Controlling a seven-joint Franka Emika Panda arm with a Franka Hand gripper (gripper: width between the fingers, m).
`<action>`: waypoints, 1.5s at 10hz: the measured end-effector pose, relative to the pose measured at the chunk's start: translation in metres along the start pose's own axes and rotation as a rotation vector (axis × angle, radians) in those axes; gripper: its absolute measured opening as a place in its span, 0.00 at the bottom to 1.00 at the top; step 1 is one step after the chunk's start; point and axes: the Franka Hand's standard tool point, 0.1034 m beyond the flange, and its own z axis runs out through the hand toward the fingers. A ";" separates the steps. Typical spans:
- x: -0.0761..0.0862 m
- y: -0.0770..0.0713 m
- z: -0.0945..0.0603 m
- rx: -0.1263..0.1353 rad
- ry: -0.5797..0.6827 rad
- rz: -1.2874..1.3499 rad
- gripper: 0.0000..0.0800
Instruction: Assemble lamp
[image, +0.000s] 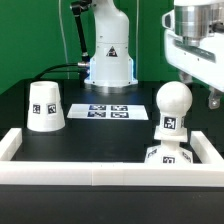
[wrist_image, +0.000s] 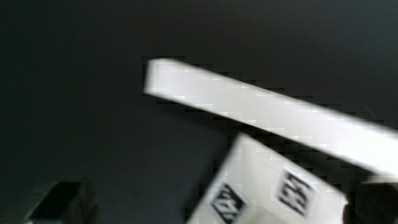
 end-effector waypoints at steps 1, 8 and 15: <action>0.001 0.005 0.004 -0.028 0.008 -0.108 0.87; 0.073 0.096 0.014 0.001 0.005 -0.360 0.87; 0.090 0.118 0.007 -0.009 0.052 -0.604 0.87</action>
Offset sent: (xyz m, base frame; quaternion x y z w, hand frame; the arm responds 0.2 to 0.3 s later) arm -0.0468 -0.0671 -0.0205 -0.0053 0.0516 -0.0884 0.9947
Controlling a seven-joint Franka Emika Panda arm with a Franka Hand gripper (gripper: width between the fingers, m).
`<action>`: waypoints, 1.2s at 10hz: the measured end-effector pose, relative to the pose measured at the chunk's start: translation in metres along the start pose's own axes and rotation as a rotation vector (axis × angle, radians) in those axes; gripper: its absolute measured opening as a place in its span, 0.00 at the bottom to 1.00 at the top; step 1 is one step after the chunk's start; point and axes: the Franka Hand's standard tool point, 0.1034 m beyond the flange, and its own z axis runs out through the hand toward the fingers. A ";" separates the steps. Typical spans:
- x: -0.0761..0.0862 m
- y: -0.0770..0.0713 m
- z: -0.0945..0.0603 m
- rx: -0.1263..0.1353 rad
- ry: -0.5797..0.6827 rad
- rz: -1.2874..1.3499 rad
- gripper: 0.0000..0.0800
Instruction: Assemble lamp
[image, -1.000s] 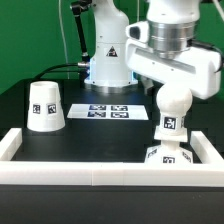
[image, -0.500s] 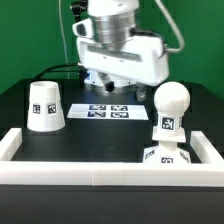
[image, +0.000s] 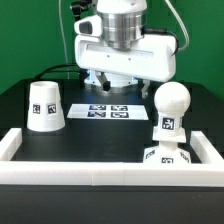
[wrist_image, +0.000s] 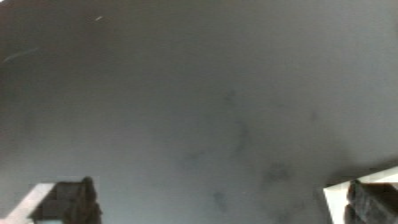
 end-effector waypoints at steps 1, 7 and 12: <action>-0.005 0.013 -0.002 0.013 0.028 -0.037 0.87; -0.018 0.057 -0.004 0.043 0.108 -0.103 0.87; -0.006 0.098 -0.009 0.041 0.114 -0.156 0.87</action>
Offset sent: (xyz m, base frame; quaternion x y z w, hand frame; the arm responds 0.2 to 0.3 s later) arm -0.0466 -0.0647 0.0187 -0.0117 0.0928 -0.0868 0.9918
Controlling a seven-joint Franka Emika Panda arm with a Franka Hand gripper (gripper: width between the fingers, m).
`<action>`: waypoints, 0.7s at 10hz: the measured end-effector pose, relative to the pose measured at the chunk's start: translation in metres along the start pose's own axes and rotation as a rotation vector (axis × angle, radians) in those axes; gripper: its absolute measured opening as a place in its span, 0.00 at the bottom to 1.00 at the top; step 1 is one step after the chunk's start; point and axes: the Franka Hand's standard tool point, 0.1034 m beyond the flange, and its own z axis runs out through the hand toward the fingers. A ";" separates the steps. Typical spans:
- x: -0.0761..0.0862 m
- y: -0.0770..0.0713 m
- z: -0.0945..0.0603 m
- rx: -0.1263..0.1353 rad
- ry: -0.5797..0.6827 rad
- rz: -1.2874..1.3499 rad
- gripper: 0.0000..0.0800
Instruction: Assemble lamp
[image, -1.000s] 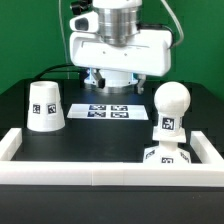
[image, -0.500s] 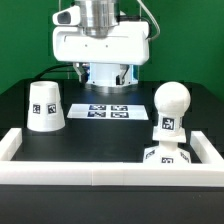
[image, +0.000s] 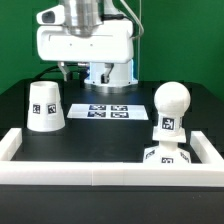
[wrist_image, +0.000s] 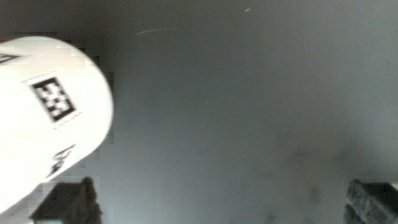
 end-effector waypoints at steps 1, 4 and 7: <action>0.003 0.010 -0.004 0.004 0.009 -0.017 0.87; 0.007 0.037 -0.008 0.002 0.018 -0.002 0.87; -0.011 0.053 0.008 -0.007 0.015 0.032 0.87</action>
Offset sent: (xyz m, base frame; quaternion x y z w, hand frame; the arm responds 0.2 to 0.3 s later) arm -0.0120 -0.0299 0.0087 0.0007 -0.0053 0.0018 1.0000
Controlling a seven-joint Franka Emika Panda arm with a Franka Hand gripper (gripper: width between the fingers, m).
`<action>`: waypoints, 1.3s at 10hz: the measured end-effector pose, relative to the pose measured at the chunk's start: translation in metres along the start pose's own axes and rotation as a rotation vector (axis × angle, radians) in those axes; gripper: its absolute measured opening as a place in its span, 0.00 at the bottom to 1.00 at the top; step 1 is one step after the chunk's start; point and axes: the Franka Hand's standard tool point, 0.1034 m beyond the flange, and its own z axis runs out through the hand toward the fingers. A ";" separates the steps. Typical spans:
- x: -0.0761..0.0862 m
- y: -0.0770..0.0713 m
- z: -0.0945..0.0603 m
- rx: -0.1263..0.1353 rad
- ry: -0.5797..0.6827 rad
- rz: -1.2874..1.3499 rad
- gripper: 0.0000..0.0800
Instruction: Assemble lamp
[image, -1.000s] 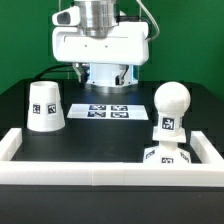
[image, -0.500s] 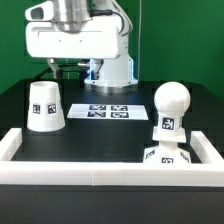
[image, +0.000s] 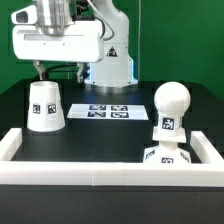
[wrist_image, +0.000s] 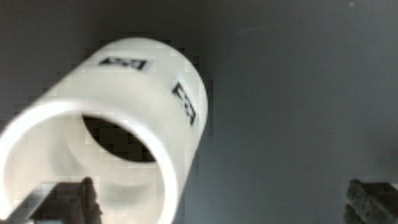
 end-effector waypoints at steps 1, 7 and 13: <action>-0.001 0.001 0.004 -0.007 0.012 -0.002 0.87; 0.003 0.000 0.021 -0.037 0.015 -0.044 0.87; 0.007 -0.002 0.025 -0.046 0.035 -0.052 0.15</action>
Offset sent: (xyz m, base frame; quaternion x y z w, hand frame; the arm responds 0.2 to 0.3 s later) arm 0.0155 0.0032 -0.0160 0.0004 0.0383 -0.0338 0.9987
